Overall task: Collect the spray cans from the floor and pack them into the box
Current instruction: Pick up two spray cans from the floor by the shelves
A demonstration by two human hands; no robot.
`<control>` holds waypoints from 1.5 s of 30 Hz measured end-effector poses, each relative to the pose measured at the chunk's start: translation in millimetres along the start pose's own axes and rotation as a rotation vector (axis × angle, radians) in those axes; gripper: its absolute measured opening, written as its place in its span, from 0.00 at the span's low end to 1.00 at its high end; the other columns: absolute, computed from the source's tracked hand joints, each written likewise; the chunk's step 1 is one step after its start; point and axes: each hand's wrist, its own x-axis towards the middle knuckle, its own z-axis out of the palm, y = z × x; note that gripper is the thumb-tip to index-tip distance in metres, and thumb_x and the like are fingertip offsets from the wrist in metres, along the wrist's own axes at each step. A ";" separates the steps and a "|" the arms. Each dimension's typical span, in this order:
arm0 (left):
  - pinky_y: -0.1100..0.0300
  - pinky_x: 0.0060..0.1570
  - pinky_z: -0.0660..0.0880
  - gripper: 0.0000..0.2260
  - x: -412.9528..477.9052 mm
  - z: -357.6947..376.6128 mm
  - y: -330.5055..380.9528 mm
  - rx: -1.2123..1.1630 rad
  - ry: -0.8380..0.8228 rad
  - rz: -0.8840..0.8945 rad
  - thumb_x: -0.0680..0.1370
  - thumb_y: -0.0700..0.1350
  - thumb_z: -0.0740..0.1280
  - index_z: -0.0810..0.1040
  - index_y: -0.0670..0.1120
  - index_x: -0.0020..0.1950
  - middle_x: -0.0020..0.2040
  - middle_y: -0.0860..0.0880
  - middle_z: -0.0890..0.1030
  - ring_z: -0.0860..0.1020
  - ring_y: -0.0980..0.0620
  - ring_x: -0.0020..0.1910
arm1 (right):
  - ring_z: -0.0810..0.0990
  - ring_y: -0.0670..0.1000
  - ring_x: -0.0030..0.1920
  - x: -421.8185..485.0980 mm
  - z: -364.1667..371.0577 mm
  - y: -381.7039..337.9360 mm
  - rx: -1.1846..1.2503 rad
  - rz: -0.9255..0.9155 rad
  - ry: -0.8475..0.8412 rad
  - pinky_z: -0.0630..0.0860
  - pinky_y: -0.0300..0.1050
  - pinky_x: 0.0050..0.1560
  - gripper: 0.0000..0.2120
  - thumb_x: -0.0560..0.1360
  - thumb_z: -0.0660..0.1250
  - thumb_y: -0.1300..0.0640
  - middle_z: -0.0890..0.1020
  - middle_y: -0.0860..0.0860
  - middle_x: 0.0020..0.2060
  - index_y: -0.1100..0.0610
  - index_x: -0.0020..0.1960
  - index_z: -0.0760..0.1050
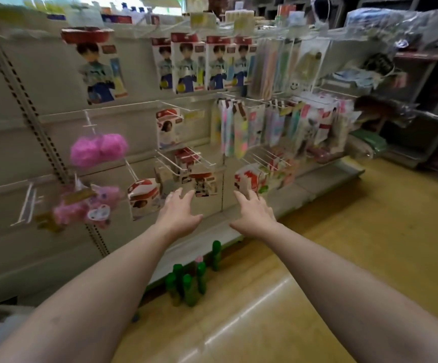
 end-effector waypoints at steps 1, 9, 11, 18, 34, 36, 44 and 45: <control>0.43 0.78 0.54 0.36 11.4 7.5 -0.5 0.009 -0.025 0.003 0.79 0.54 0.70 0.55 0.55 0.82 0.83 0.47 0.52 0.49 0.44 0.81 | 0.52 0.62 0.80 10.9 4.1 6.0 0.003 0.009 -0.006 0.56 0.64 0.77 0.43 0.77 0.71 0.46 0.51 0.55 0.82 0.46 0.83 0.48; 0.41 0.77 0.57 0.36 145.9 53.1 -12.5 -0.026 -0.163 -0.054 0.78 0.53 0.70 0.56 0.53 0.82 0.82 0.44 0.53 0.52 0.42 0.81 | 0.57 0.62 0.78 123.7 30.0 41.9 -0.017 0.051 -0.111 0.61 0.64 0.76 0.43 0.76 0.71 0.45 0.54 0.56 0.81 0.47 0.82 0.50; 0.42 0.77 0.57 0.36 172.0 67.2 -16.2 -0.030 -0.209 -0.071 0.78 0.52 0.71 0.56 0.53 0.82 0.82 0.44 0.53 0.53 0.42 0.81 | 0.59 0.63 0.77 152.9 36.3 45.4 -0.037 0.072 -0.139 0.63 0.64 0.75 0.43 0.76 0.72 0.45 0.55 0.56 0.80 0.47 0.82 0.50; 0.45 0.76 0.60 0.35 244.2 98.5 -46.1 -0.019 -0.279 -0.198 0.78 0.51 0.70 0.57 0.51 0.82 0.82 0.43 0.55 0.55 0.41 0.80 | 0.65 0.63 0.73 256.3 67.0 59.1 -0.064 0.029 -0.243 0.69 0.60 0.70 0.43 0.73 0.73 0.45 0.62 0.57 0.76 0.48 0.81 0.53; 0.50 0.74 0.62 0.37 257.3 257.9 -30.2 -0.247 -0.169 -0.884 0.76 0.57 0.71 0.60 0.48 0.80 0.78 0.41 0.62 0.62 0.40 0.76 | 0.68 0.62 0.72 417.5 177.0 136.3 -0.294 -0.414 -0.668 0.71 0.56 0.68 0.39 0.74 0.72 0.45 0.67 0.57 0.72 0.50 0.79 0.57; 0.51 0.76 0.61 0.38 249.0 271.4 -28.8 -0.288 -0.114 -0.930 0.76 0.57 0.72 0.60 0.47 0.81 0.79 0.40 0.61 0.61 0.40 0.77 | 0.69 0.62 0.71 427.0 185.3 136.1 -0.315 -0.442 -0.700 0.73 0.55 0.67 0.40 0.74 0.73 0.43 0.67 0.58 0.72 0.51 0.79 0.57; 0.50 0.76 0.59 0.38 250.6 366.9 -62.1 -0.347 0.066 -0.997 0.76 0.57 0.72 0.59 0.48 0.80 0.79 0.42 0.61 0.59 0.41 0.78 | 0.72 0.60 0.69 459.8 276.2 171.2 -0.304 -0.461 -0.691 0.74 0.55 0.66 0.41 0.74 0.73 0.45 0.68 0.57 0.72 0.51 0.79 0.56; 0.50 0.76 0.59 0.38 254.6 386.6 -68.3 -0.359 0.100 -1.002 0.75 0.57 0.73 0.59 0.48 0.80 0.79 0.43 0.62 0.59 0.42 0.78 | 0.72 0.60 0.69 463.6 295.6 179.0 -0.283 -0.459 -0.693 0.74 0.55 0.67 0.42 0.74 0.74 0.45 0.68 0.57 0.73 0.50 0.80 0.55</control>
